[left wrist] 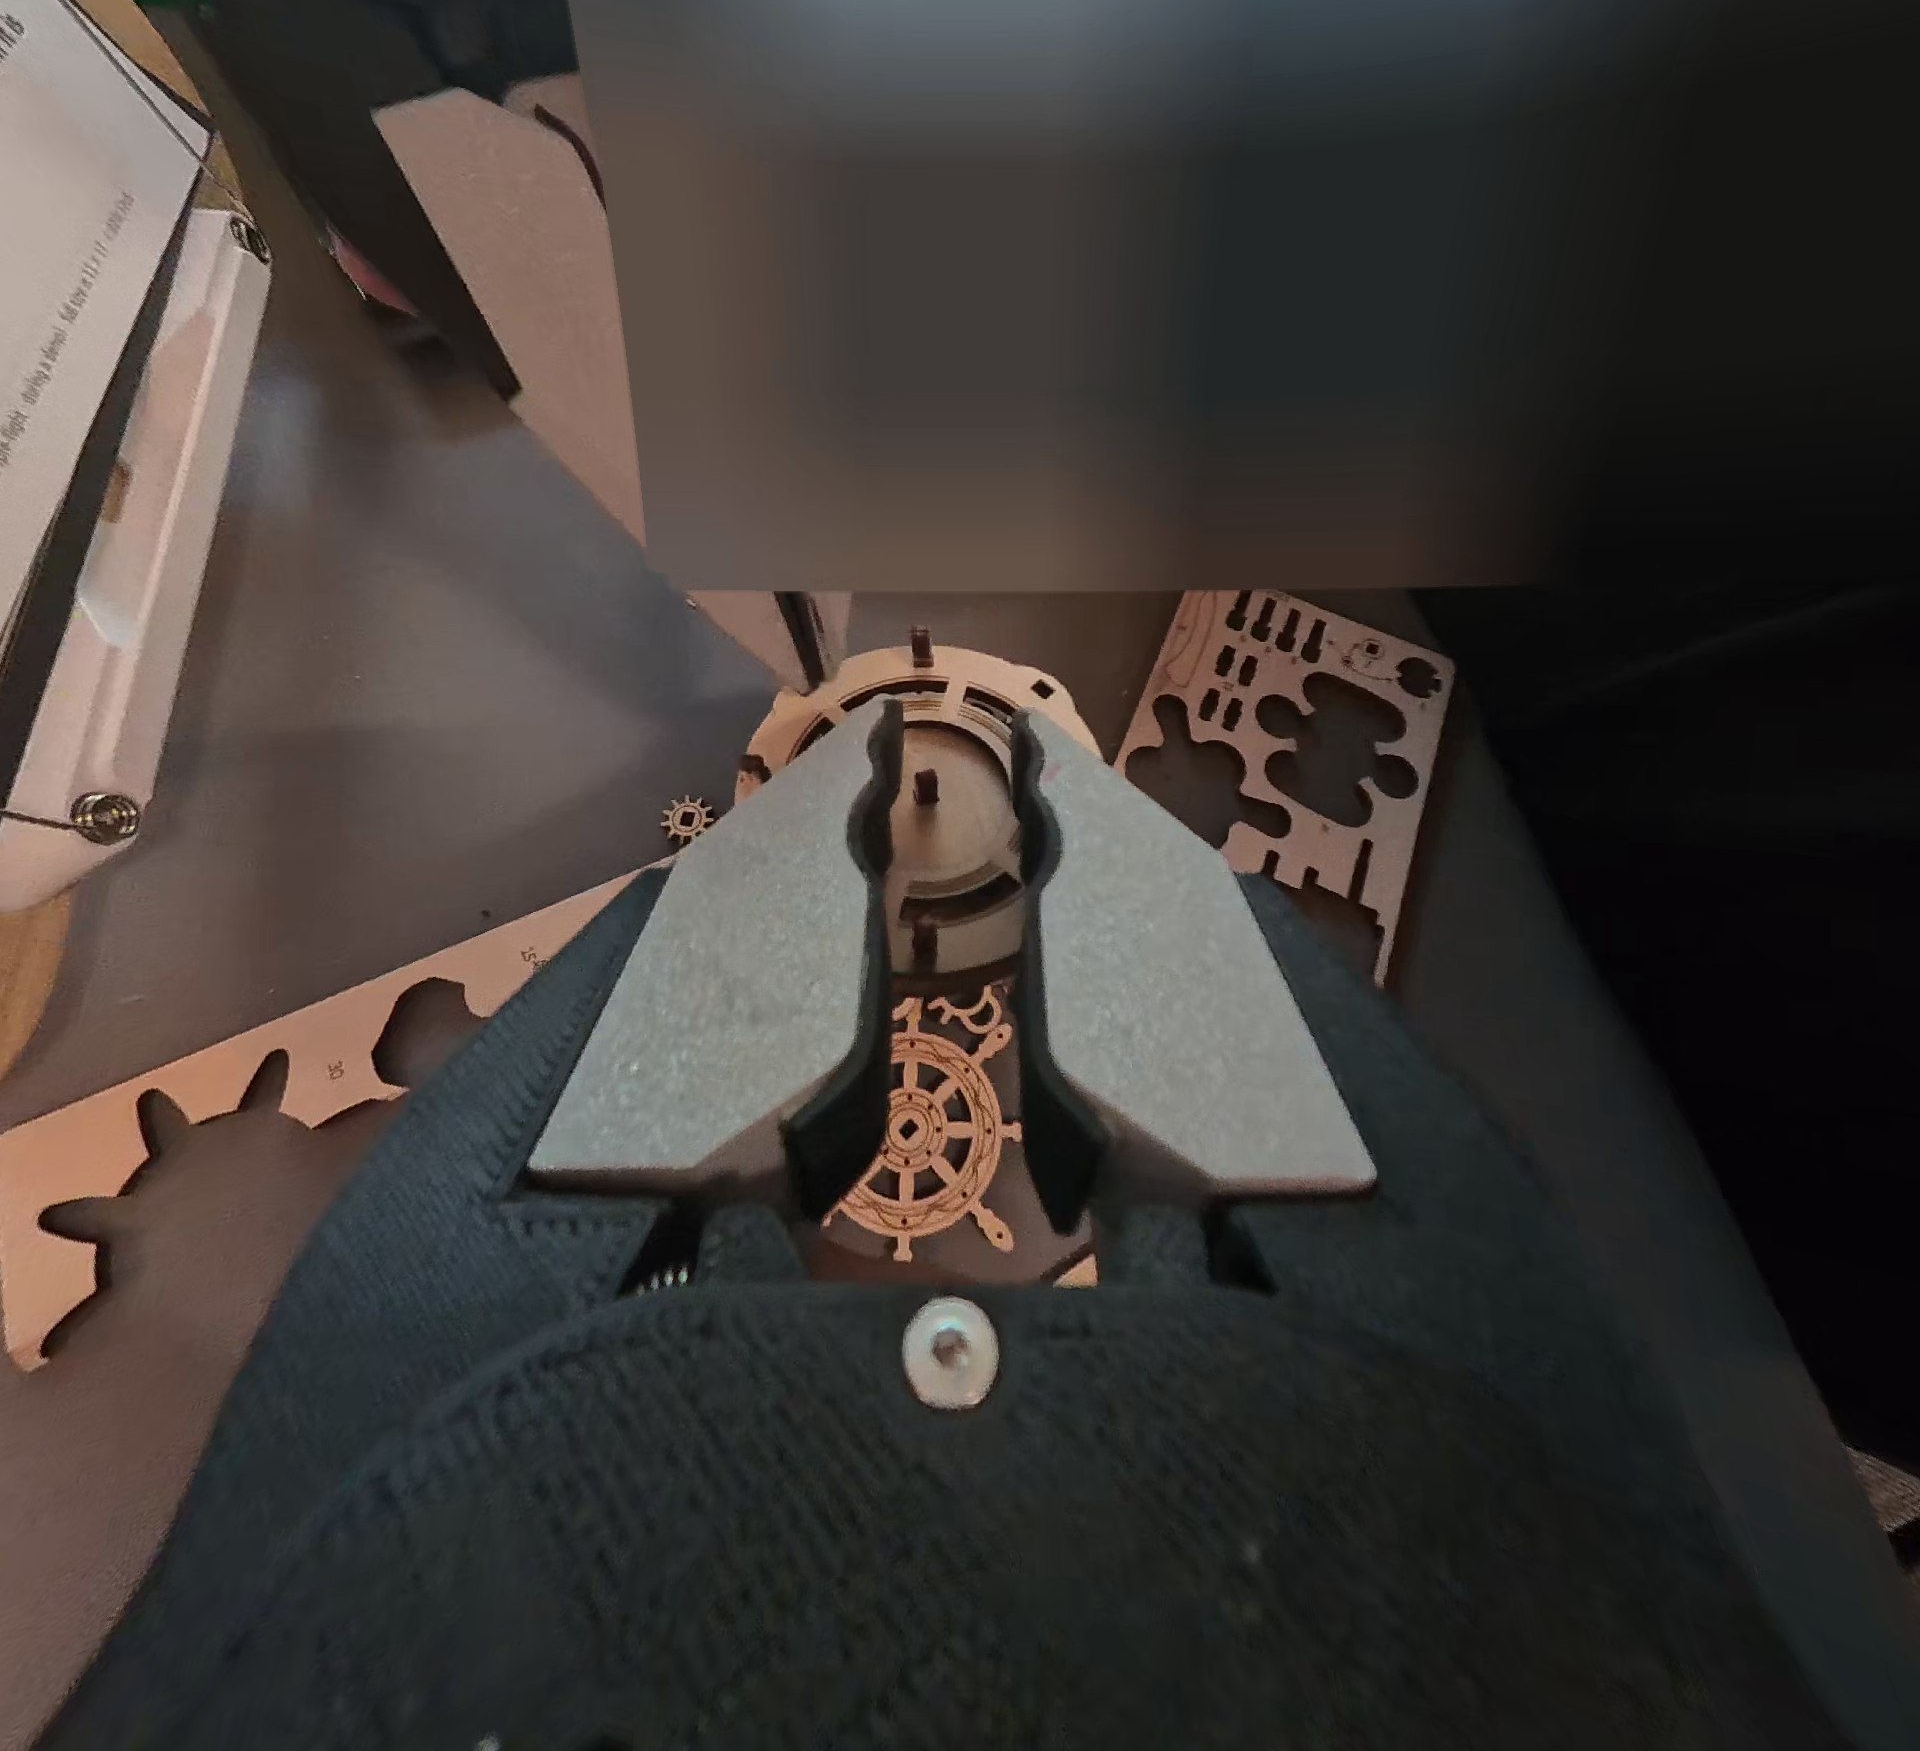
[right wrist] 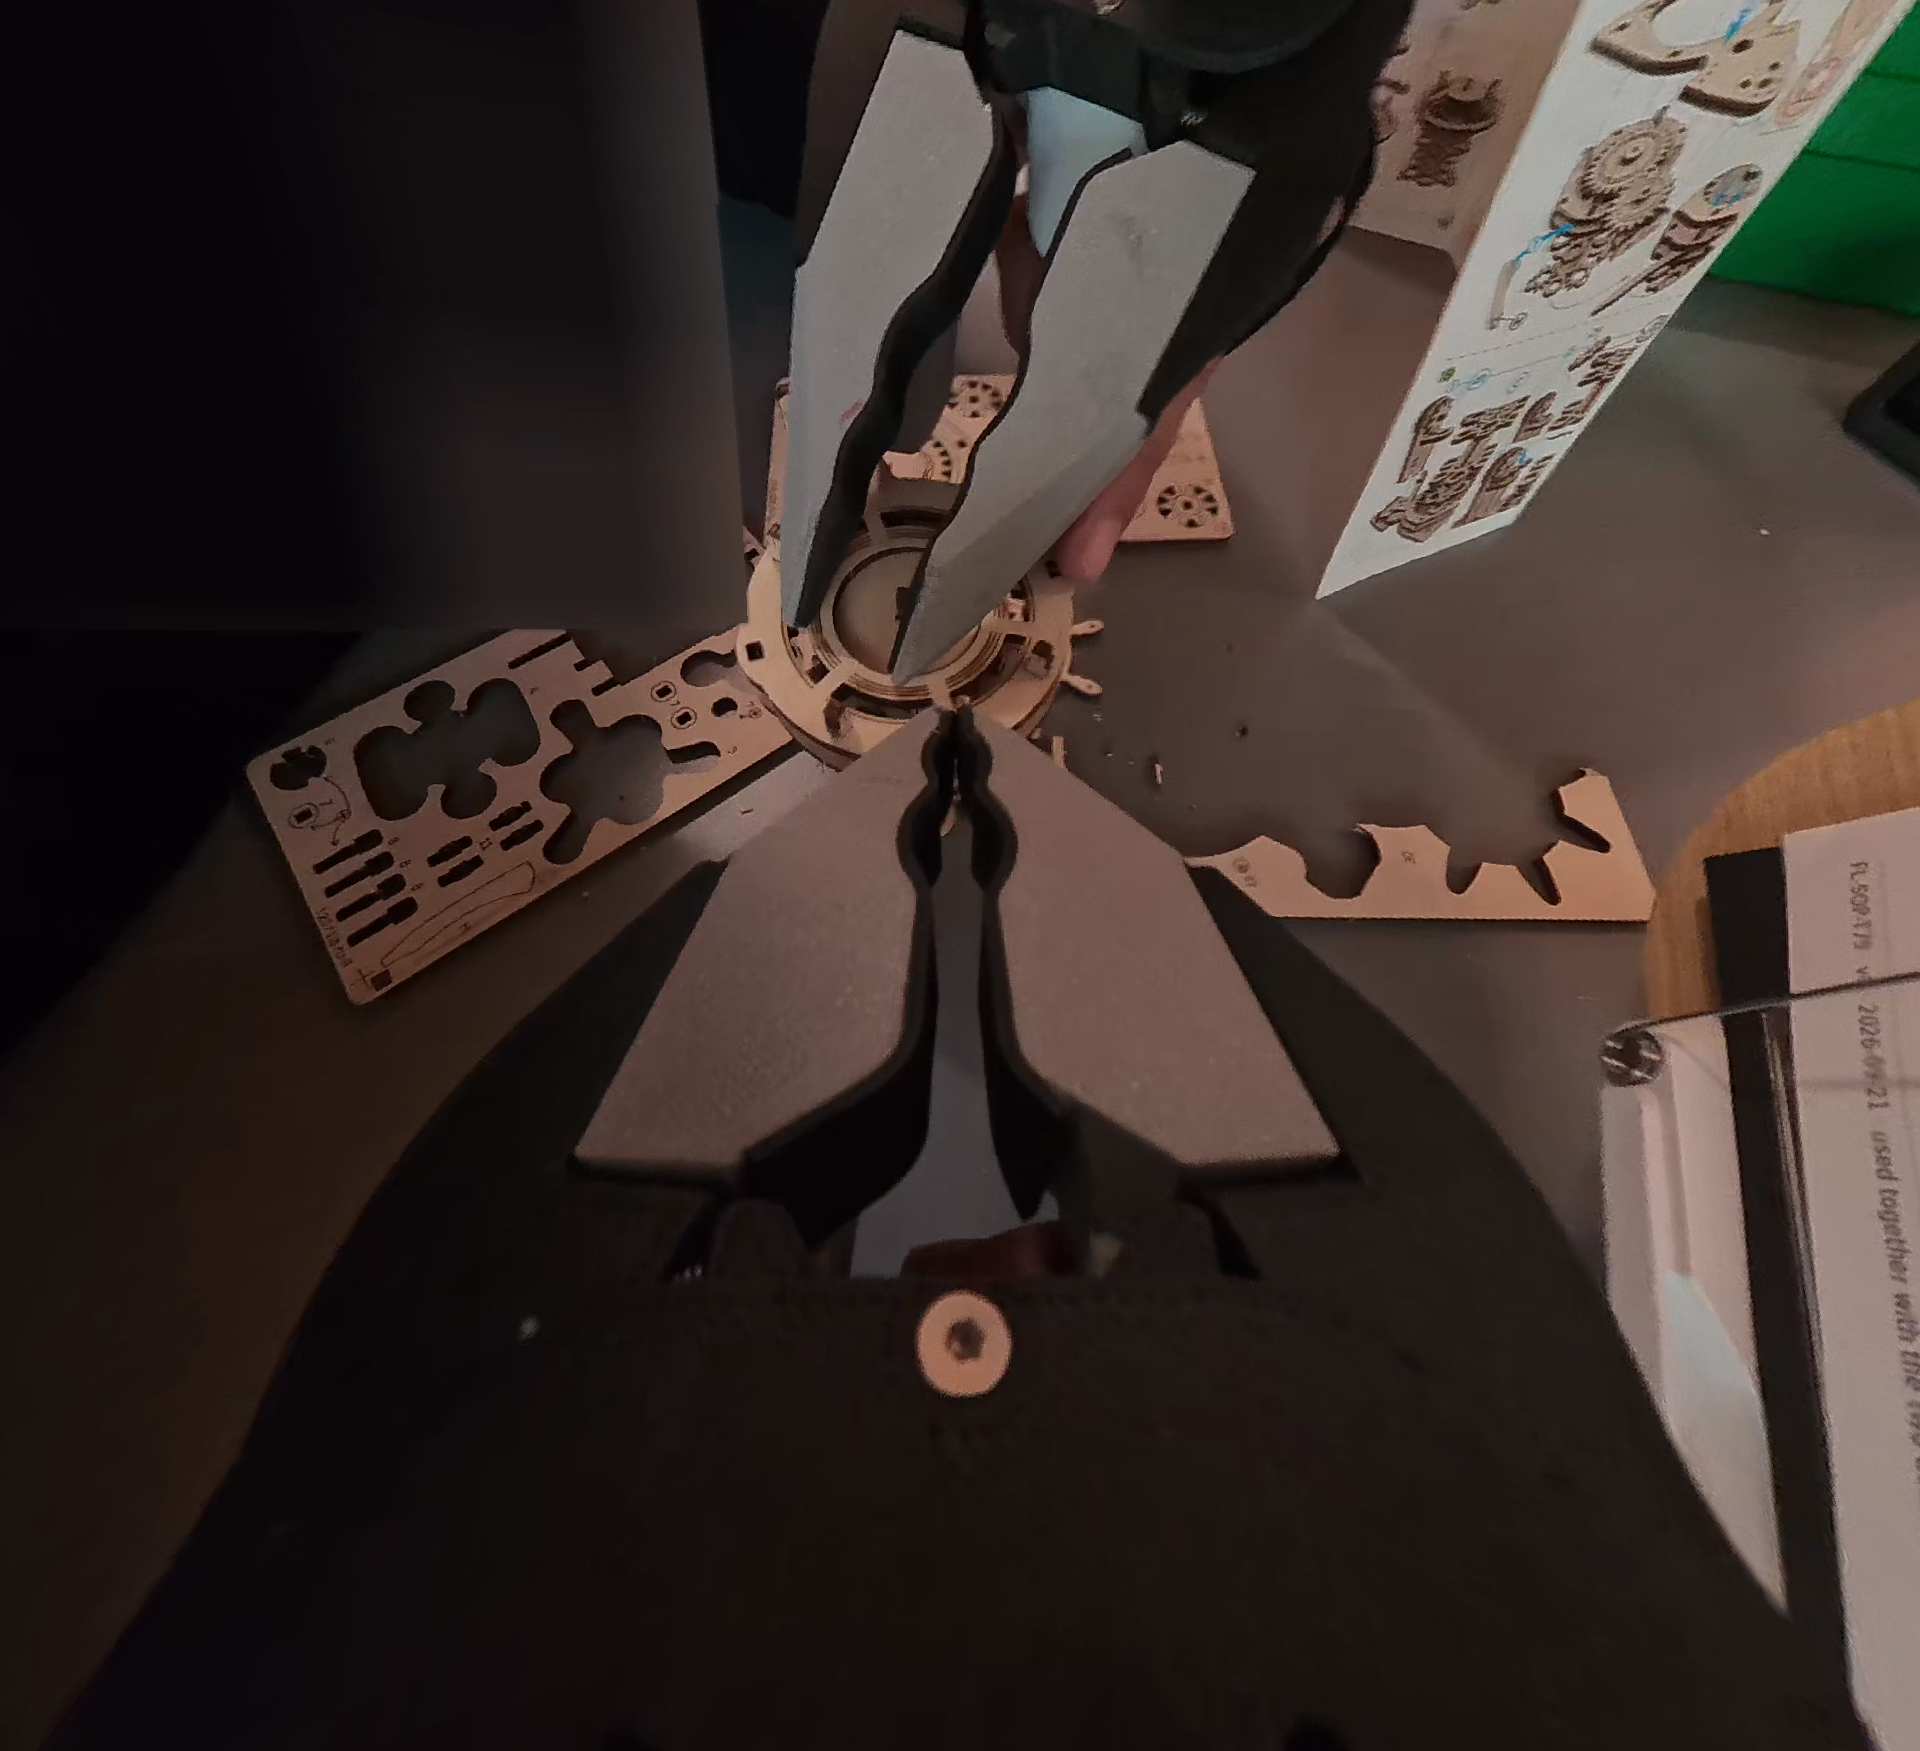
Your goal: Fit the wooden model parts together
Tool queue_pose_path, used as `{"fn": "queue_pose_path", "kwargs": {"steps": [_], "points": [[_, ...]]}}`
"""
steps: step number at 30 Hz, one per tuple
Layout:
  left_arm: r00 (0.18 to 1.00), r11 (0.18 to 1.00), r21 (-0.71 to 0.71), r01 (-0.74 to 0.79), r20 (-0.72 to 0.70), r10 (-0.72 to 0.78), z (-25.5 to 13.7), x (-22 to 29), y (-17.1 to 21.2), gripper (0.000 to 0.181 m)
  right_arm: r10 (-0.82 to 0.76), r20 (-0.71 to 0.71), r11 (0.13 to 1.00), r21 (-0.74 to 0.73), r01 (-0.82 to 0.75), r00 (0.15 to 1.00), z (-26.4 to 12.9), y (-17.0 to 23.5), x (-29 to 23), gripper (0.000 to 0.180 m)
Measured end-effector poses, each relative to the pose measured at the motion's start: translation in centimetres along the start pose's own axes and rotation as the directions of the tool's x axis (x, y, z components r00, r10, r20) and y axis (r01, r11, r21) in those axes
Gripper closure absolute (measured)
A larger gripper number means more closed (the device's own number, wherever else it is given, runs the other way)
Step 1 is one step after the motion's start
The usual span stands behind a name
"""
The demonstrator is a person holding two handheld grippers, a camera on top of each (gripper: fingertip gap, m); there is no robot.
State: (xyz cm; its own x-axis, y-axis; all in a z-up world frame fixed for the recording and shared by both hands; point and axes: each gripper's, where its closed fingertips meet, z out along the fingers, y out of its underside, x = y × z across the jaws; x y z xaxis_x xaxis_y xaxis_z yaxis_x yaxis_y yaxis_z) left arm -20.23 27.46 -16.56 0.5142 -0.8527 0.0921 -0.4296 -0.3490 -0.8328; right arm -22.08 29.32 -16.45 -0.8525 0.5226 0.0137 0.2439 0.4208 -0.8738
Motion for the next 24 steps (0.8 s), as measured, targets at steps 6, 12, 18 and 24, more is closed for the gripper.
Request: {"fn": "queue_pose_path", "kwargs": {"steps": [6, 12, 18, 24], "points": [[1.0, 1.0, 0.002, 0.004, -0.01, -0.004, -0.1, 0.0, 0.0, 0.162, -0.011, -0.072, 0.999, 0.049, 0.015, 0.997, -2.4, -1.9, 1.5, 0.18], [1.0, 1.0, 0.004, 0.007, -0.013, -0.006, -0.1, 0.0, 0.1, 0.162, -0.053, 0.004, 0.997, -0.062, 0.053, 0.999, 0.0, 0.2, -0.3, 0.18], [1.0, 1.0, 0.016, 0.008, -0.018, -0.008, -0.1, 0.0, 0.1, 0.162, -0.048, -0.023, 0.999, 0.014, 0.048, 0.999, -1.6, -1.7, 0.1, 0.18], [1.0, 1.0, 0.022, 0.012, -0.029, -0.012, -0.2, 0.1, 0.1, 0.173, -0.043, -0.051, 0.996, -0.077, 0.039, 0.998, -0.5, 0.2, 0.9, 0.18]]}}
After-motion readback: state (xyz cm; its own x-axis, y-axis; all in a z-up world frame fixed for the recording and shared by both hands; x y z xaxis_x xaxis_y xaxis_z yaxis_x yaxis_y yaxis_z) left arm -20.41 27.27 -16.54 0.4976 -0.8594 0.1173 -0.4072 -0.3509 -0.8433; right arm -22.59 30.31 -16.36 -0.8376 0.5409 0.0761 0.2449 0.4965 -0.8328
